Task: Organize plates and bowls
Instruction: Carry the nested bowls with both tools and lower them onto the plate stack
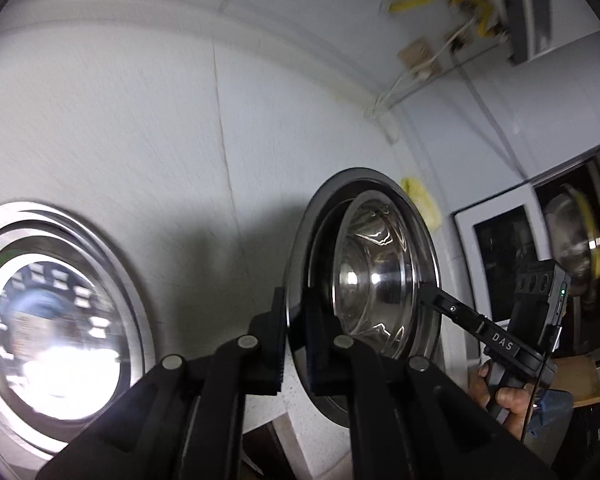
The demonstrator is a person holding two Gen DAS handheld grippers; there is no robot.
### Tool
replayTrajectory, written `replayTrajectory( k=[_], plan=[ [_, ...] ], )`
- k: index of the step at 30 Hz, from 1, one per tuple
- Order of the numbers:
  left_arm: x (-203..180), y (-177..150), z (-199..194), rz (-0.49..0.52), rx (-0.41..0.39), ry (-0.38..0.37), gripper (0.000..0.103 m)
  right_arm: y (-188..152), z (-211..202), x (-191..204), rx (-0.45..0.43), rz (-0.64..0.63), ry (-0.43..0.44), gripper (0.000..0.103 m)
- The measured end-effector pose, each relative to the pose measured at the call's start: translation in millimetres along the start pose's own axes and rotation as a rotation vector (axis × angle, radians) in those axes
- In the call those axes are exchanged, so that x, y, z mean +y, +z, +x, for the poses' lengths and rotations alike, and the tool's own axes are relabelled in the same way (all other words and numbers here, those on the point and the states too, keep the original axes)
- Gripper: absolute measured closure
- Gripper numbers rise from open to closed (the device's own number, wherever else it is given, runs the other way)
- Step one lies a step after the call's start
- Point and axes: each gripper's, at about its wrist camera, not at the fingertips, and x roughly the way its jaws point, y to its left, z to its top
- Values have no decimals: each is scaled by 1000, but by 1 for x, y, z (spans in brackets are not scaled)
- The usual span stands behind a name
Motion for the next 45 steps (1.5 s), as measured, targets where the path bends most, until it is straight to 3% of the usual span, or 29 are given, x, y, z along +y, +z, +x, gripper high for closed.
replayTrajectory(
  k=[5,10,16,26,36,45],
  plan=[
    [23,7,-88,-21,-91,6,96,8,-24,78,-67,-74,67,94],
    [53,-4,-167,-10,-163,56,96,-7,-28,156,-85,-112,92,94],
    [101,-25,-211,-62,-195,89,96,-29,-14,205,-73,-120,103,93],
    [163,-56,-195,-210,-195,116,96,-35,45,226,29,-146,120,94],
    [165,-54,-173,-273,-244,171,96,-22,68,216,105,-189,169,94],
    [181,-38,-146,-279,-221,200,96,-27,91,209,123,-136,165,93]
  ],
)
